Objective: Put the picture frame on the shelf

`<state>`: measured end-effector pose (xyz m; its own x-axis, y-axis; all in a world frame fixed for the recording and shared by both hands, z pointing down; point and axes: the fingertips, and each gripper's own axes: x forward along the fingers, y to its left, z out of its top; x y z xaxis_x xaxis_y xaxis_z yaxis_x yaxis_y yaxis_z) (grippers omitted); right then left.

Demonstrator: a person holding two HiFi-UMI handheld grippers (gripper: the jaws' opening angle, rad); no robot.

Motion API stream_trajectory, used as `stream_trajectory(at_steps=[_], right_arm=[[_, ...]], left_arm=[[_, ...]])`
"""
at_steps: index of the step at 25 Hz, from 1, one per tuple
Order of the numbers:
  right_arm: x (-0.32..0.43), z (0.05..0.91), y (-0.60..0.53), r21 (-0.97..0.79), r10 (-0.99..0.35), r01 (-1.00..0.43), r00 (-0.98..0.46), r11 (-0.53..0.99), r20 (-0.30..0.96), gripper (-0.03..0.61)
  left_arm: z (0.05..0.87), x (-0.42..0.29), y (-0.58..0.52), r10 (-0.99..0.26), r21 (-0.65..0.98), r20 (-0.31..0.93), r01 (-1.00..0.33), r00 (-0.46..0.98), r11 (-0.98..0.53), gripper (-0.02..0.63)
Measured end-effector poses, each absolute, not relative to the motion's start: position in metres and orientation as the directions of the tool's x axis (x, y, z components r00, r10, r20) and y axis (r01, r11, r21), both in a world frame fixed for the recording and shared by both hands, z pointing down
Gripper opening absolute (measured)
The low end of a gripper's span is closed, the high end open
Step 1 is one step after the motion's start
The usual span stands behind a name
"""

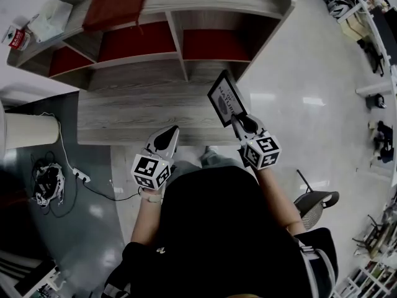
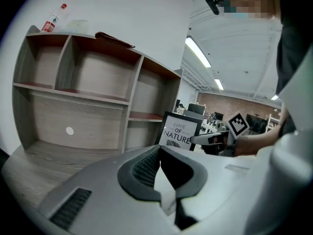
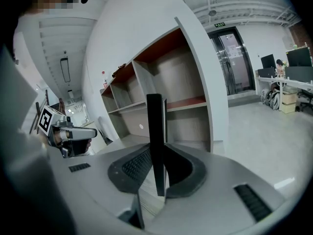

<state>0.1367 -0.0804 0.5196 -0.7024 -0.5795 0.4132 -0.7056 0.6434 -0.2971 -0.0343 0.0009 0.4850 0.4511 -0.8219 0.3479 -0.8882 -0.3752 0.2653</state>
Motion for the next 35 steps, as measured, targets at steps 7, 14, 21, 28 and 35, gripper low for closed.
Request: stream_trajectory(at_steps=[7, 14, 21, 28, 35], right_arm=[[0.128, 0.558, -0.102, -0.311, -0.585, -0.735, -0.672, 0.603, 0.455, 0.061], [0.127, 0.583, -0.111, -0.302, -0.635, -0.797, -0.601, 0.523, 0.486, 0.061], [0.129, 0.604, -0.114, -0.298, -0.698, -0.859, -0.512, 0.416, 0.502, 0.061], [0.121, 0.622, -0.127, -0.278, -0.757, -0.905, -0.423, 0.323, 0.498, 0.061], [0.119, 0.644, -0.142, -0.249, -0.782, -0.923, -0.381, 0.293, 0.494, 0.061]], left_arm=[[0.494, -0.039, -0.024, -0.804, 0.277, 0.363, -0.879, 0.470, -0.388, 0.009], [0.499, -0.046, -0.041, -0.741, 0.281, 0.385, -0.835, 0.550, -0.473, 0.009], [0.499, -0.061, -0.054, -0.675, 0.278, 0.400, -0.784, 0.620, -0.555, 0.009], [0.505, -0.082, -0.058, -0.628, 0.272, 0.413, -0.747, 0.660, -0.606, 0.009], [0.510, -0.095, -0.057, -0.608, 0.264, 0.430, -0.737, 0.667, -0.622, 0.009]])
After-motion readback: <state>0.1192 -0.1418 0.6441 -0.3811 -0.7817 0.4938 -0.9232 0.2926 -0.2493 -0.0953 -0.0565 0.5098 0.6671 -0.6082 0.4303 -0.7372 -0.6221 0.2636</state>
